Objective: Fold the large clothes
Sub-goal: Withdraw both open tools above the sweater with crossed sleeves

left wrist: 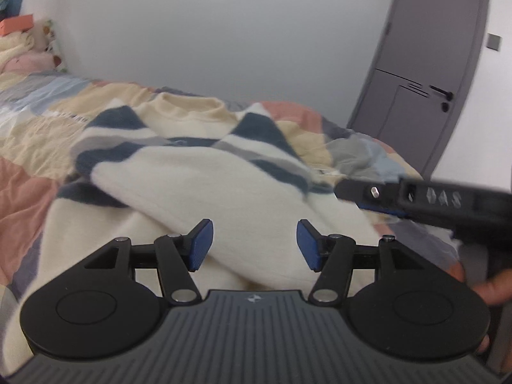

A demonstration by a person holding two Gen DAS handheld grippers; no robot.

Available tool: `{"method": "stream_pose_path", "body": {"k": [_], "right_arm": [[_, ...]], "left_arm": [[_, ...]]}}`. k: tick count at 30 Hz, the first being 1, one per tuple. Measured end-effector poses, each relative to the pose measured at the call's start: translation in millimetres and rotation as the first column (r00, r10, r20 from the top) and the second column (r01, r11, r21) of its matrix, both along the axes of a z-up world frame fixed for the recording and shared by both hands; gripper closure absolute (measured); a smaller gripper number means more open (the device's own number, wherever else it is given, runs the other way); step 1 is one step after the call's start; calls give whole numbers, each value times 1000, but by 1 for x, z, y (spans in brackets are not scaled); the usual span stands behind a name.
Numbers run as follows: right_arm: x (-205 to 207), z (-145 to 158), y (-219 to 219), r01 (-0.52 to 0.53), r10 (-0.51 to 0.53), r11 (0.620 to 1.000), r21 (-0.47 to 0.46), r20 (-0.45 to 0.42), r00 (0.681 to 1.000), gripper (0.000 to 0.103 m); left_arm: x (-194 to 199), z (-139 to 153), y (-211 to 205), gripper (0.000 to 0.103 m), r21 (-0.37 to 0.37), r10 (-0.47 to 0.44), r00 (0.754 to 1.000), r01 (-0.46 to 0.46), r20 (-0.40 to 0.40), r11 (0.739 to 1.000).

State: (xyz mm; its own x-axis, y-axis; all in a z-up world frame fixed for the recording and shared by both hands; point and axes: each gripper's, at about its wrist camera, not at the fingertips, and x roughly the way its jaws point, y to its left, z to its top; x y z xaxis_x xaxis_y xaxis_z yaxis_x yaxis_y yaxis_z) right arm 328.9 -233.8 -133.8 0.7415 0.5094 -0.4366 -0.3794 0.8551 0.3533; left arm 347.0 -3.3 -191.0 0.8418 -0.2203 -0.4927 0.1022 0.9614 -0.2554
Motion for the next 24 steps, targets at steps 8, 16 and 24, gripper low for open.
{"method": "stream_pose_path", "body": {"k": [8, 16, 24], "right_arm": [[20, -26, 31, -20, 13, 991, -129, -51, 999, 56], [33, -43, 65, -23, 17, 977, -211, -28, 999, 57], [41, -62, 73, -32, 16, 959, -280, -58, 998, 56]], "left_arm": [[35, -20, 48, 39, 19, 98, 990, -96, -99, 995], [57, -47, 82, 39, 9, 121, 966, -122, -227, 992], [57, -49, 85, 38, 5, 125, 964, -127, -235, 992]]}}
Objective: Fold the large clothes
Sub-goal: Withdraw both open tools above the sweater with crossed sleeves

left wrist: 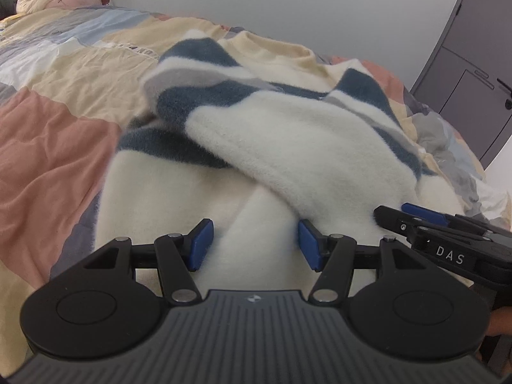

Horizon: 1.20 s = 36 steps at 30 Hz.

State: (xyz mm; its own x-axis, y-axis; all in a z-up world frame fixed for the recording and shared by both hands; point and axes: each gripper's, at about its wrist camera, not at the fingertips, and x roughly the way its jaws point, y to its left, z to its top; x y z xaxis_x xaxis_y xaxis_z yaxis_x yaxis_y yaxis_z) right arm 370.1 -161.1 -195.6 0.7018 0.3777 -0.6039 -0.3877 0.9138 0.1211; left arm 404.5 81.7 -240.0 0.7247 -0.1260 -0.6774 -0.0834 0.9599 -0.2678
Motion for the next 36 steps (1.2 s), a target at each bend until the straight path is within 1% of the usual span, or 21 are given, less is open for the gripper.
{"method": "stream_pose_path", "body": {"k": [4, 6, 7, 8, 10, 13, 15, 17, 19, 20, 21, 23, 24, 26, 31, 32, 34, 36], "right_arm": [[-5, 5, -7, 32, -32, 998, 49, -14, 999, 56], [-10, 10, -8, 42, -41, 998, 49, -20, 999, 54], [-13, 13, -9, 48, -47, 998, 51, -18, 999, 45], [-16, 16, -11, 57, -57, 997, 54, -11, 998, 31], [-24, 23, -14, 61, -62, 996, 65, 7, 998, 17], [-32, 32, -17, 46, -47, 997, 59, 8, 999, 16], [-38, 40, -20, 57, -56, 997, 51, -9, 998, 16], [-50, 49, -23, 37, -35, 997, 64, -18, 999, 16], [-62, 62, -26, -1, 4, 995, 96, -28, 1000, 16], [-69, 70, -26, -3, 6, 995, 96, -30, 1000, 16], [-77, 77, -26, 4, -2, 997, 80, -25, 1000, 16], [-93, 88, -27, 29, -28, 998, 54, -12, 1000, 16], [-99, 92, -28, 27, -26, 999, 44, -20, 999, 16], [-109, 99, -29, 6, -5, 1000, 25, -51, 999, 16], [-119, 123, -42, 31, -21, 997, 66, -137, 990, 16], [-121, 129, -43, 44, -37, 998, 50, -144, 989, 16], [-123, 140, -40, 69, -72, 997, -32, -118, 990, 16], [-126, 150, -36, 70, -77, 994, -84, -82, 994, 16]], "left_arm": [[-6, 3, 14, 39, -94, 38, 999, -37, 4, 995], [-12, 9, 19, 39, -111, 58, 998, -56, 14, 992], [-16, 12, 19, 39, -105, 64, 998, -61, 22, 993], [-19, 16, 19, 39, -96, 68, 997, -64, 33, 993], [-25, 22, 16, 39, -67, 75, 996, -72, 44, 995], [-36, 32, 13, 39, -53, 78, 995, -74, 64, 996], [-45, 39, 11, 39, -58, 74, 994, -69, 78, 996], [-54, 46, 9, 39, -51, 68, 994, -63, 91, 997], [-66, 52, 7, 39, -22, 65, 992, -63, 112, 998], [-72, 56, 7, 39, 2, 69, 990, -70, 125, 998], [-78, 59, 6, 39, 36, 84, 986, -89, 141, 995], [-86, 63, 10, 39, 71, 106, 982, -119, 158, 990], [-90, 65, 13, 39, 67, 116, 980, -128, 159, 990], [-97, 65, 21, 39, 33, 141, 979, -148, 150, 988], [-100, 53, 33, 39, -36, 184, 978, -181, 96, 983], [-98, 52, 34, 39, -50, 187, 978, -183, 88, 982], [-96, 50, 32, 39, -68, 183, 980, -178, 80, 982], [-94, 50, 27, 39, -54, 176, 981, -172, 79, 984]]}}
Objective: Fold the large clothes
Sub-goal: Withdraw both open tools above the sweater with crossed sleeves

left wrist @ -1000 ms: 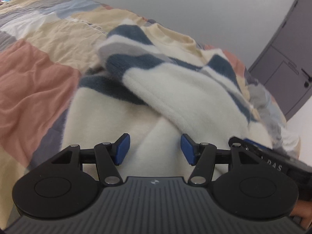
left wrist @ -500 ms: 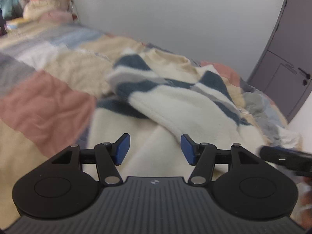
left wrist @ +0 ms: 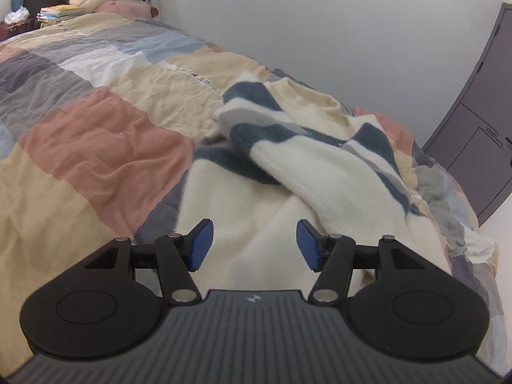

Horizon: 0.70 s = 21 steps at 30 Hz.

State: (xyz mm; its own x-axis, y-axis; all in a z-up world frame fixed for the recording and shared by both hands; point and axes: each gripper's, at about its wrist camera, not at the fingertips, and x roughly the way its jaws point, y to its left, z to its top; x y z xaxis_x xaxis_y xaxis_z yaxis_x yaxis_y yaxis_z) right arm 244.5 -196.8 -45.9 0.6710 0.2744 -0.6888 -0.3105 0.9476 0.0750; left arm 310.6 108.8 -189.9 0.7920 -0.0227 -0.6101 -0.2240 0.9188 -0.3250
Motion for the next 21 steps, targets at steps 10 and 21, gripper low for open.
{"method": "stream_pose_path", "body": {"k": [10, 21], "right_arm": [[1, 22, 1, 67, -68, 997, -45, -21, 997, 16], [-5, 24, 3, 66, -67, 996, -68, -24, 997, 16]], "left_arm": [[4, -4, -4, 39, -11, -6, 1000, 5, -23, 1000], [0, -2, 3, 40, -48, 20, 1000, -21, -20, 999]]}}
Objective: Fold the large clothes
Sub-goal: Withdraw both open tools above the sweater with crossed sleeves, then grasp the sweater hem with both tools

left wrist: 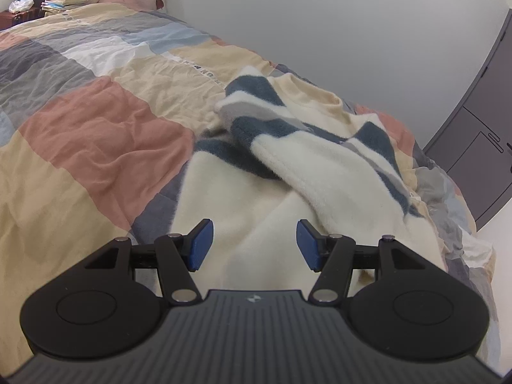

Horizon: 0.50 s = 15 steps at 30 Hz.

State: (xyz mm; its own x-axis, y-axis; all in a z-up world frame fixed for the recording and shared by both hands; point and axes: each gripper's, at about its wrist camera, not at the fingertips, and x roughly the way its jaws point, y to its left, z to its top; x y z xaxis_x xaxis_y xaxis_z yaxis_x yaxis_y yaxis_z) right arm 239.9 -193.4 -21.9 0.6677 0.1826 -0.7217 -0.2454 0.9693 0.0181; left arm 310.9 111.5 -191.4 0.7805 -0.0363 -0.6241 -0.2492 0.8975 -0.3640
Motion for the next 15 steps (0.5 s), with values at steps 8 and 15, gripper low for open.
{"method": "stream_pose_path", "body": {"k": [8, 15], "right_arm": [[13, -32, -17, 37, -32, 998, 52, -102, 994, 16], [43, -95, -51, 111, -102, 992, 50, -163, 981, 16]], "left_arm": [[-12, -3, 10, 39, -38, 68, 996, -70, -58, 997], [-36, -8, 16, 40, -65, 136, 987, -142, -90, 988]]}}
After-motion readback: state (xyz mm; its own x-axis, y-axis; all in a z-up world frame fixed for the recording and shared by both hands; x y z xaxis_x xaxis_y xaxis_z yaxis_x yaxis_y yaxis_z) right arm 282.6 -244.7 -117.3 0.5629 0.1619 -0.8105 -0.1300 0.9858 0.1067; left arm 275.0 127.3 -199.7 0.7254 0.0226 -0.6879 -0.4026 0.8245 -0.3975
